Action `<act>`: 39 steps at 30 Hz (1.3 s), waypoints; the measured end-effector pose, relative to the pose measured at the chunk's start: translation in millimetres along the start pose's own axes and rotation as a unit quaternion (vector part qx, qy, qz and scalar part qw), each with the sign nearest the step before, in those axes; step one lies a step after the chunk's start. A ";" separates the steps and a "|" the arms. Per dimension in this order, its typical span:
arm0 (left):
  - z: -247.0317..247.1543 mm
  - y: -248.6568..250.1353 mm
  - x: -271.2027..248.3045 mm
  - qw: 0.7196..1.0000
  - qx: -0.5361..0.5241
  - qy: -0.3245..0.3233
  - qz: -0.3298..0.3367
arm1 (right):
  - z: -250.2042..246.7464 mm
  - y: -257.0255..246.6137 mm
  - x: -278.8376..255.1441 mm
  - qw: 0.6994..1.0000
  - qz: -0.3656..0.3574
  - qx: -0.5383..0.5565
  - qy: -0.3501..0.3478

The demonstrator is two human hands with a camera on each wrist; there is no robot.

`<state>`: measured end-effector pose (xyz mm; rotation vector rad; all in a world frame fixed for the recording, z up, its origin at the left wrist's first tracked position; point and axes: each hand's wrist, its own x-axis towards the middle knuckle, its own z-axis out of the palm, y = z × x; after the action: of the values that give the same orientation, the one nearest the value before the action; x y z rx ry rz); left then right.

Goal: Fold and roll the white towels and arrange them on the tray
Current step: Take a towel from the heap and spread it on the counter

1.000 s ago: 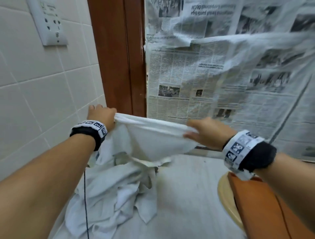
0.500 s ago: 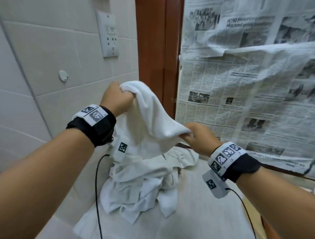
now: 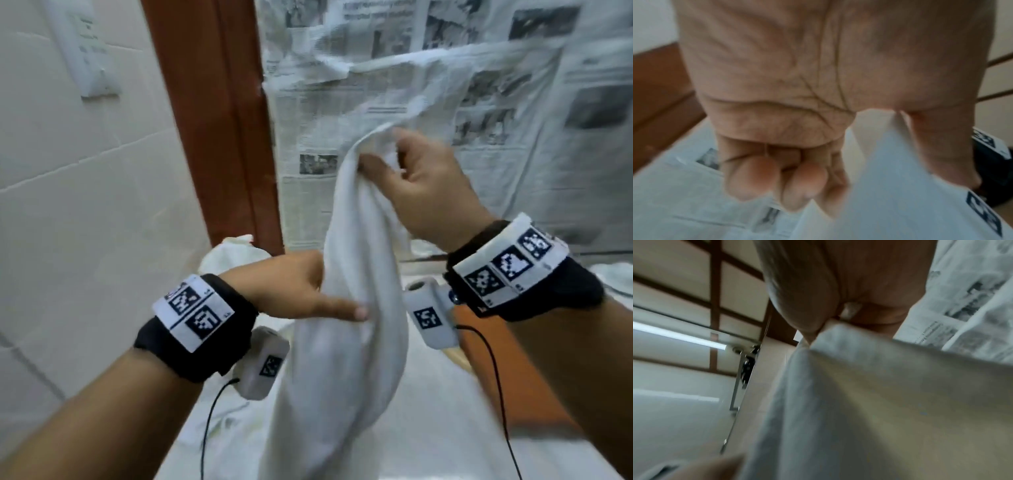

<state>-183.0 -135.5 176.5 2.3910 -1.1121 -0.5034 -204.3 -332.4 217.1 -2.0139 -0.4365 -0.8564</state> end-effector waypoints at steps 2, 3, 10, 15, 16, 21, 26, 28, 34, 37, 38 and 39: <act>17.6 14.6 12.7 0.985 -0.149 0.037 0.075 | -6.3 -4.4 -18.2 0.999 0.010 -0.046 -0.026; 26.8 18.9 19.3 0.970 -0.206 0.082 0.103 | -11.3 -2.2 -28.1 0.997 0.026 -0.068 -0.029; 73.4 44.9 40.0 0.883 -0.363 0.257 0.152 | -54.2 25.2 -118.8 0.971 0.224 0.075 -0.039; 73.4 69.2 30.8 0.839 -0.410 0.322 0.155 | -58.4 43.9 -203.9 0.907 0.315 0.036 -0.277; 73.2 75.1 27.5 0.833 -0.412 0.336 0.154 | -60.4 53.6 -218.0 0.898 0.324 0.012 -0.297; 94.2 71.7 32.9 0.864 -0.251 0.429 0.078 | -99.6 92.1 -241.3 0.888 0.400 -0.062 -0.217; 165.6 15.9 45.6 0.922 -0.013 0.377 -0.091 | -150.7 119.5 -235.3 0.928 0.363 -0.069 0.041; 204.6 0.1 43.3 0.936 0.016 0.318 -0.150 | -158.1 124.1 -238.8 0.936 0.342 -0.047 0.070; 331.1 -54.7 20.0 0.950 0.072 0.074 -0.294 | -116.1 133.4 -303.1 0.908 0.351 -0.077 -0.215; 382.1 -64.5 -6.1 0.930 0.193 -0.050 -0.310 | -95.2 138.2 -346.2 0.871 0.342 -0.099 -0.338; 389.5 -59.6 -11.9 0.930 0.225 -0.058 -0.285 | -91.2 139.7 -357.0 0.858 0.353 -0.102 -0.359; 393.4 -53.1 -13.8 0.937 0.236 -0.049 -0.252 | -89.0 141.3 -365.4 0.848 0.371 -0.096 -0.365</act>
<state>-355.2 -191.0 -177.1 3.1317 -0.6965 -0.5720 -413.2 -478.0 -93.8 -2.3758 0.0638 0.3869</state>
